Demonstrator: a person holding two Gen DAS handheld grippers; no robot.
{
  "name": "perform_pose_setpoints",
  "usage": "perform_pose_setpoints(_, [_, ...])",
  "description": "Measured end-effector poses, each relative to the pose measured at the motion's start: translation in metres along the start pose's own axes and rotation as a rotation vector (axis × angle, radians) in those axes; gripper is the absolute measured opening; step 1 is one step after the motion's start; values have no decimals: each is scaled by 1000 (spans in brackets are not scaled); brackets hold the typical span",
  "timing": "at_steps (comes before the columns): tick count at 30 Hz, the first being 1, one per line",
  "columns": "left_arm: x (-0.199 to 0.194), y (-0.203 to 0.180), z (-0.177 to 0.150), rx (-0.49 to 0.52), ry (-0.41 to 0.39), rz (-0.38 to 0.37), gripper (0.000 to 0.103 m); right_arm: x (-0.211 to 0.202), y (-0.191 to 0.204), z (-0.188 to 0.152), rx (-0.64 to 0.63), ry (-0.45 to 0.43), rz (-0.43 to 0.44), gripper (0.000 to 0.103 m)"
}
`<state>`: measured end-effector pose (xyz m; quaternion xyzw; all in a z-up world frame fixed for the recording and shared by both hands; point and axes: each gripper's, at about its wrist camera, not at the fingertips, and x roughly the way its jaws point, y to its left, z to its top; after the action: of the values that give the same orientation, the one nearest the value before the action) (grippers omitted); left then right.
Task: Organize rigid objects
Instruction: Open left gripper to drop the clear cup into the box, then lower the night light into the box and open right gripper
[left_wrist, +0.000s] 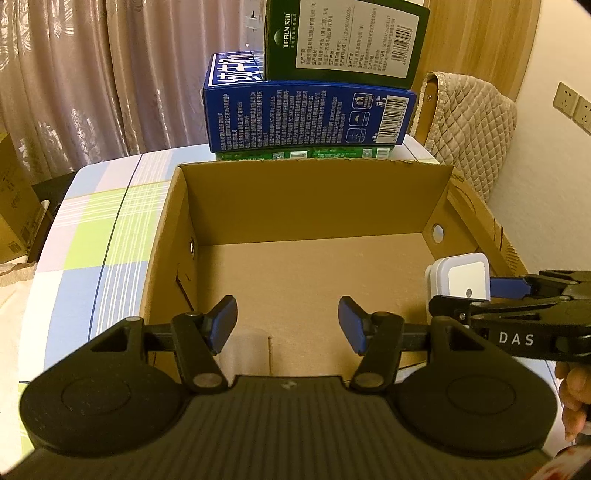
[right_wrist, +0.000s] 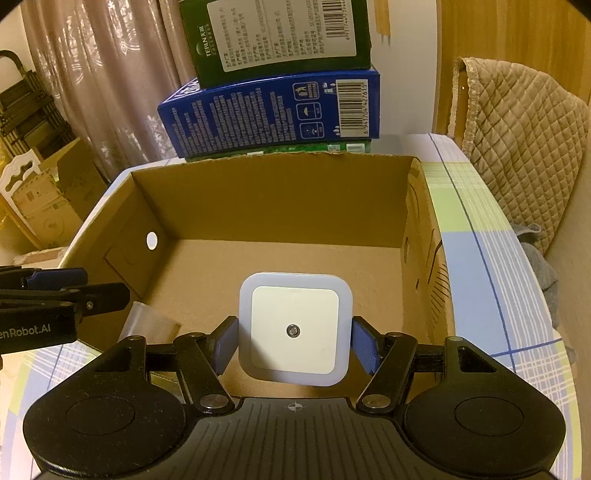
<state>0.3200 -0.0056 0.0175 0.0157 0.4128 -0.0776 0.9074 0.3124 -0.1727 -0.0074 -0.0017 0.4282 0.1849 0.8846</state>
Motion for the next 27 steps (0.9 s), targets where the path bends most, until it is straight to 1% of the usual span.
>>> perform_pose_setpoints(13, [-2,3,-1,-3,-6,2,56,-1,3,1,-4,-10,0,62])
perform_pose_setpoints(18, [-4,3,1,-5,-14,1,56,-1,3,2,-1,-17,17,62])
perform_pose_setpoints(21, [-5,4,1,-14,-19,4,71,-3,2,3,16,-27,22,63])
perform_pose_setpoints(24, [-7,4,0,-8,-22,14,71,-5,2,4,15,-39,32,66])
perform_pose_setpoints(27, [-8,5,0,-8,-25,13,71,-8,2,4,6,-45,37,66])
